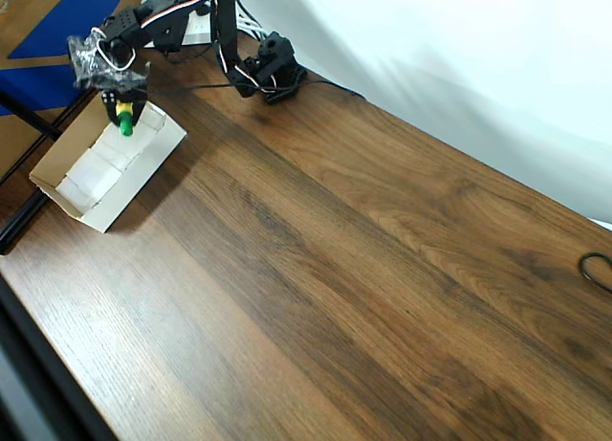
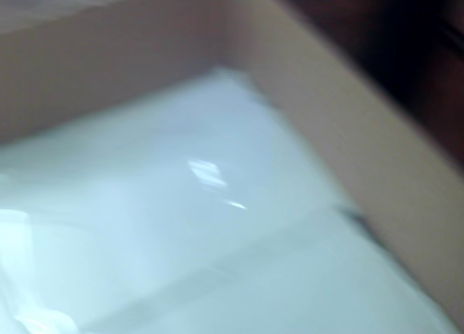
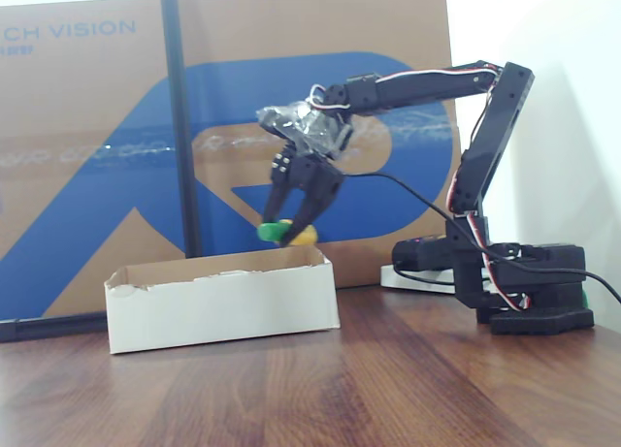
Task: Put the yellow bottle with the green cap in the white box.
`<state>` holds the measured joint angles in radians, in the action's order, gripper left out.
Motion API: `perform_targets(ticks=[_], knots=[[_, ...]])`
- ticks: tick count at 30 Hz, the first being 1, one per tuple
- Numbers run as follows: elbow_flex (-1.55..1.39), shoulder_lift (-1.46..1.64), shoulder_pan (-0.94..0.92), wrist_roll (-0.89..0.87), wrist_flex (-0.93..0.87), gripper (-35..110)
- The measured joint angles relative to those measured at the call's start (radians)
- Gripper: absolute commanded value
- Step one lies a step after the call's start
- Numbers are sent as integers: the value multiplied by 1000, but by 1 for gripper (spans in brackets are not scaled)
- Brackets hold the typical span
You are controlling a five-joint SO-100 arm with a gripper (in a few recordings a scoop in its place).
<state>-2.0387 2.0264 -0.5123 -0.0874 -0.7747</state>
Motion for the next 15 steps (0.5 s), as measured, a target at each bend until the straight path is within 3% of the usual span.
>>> perform_targets(ticks=[8,15], knots=[[219,-247,55,-6,6,0],[353,-437,-26,12,43,0]])
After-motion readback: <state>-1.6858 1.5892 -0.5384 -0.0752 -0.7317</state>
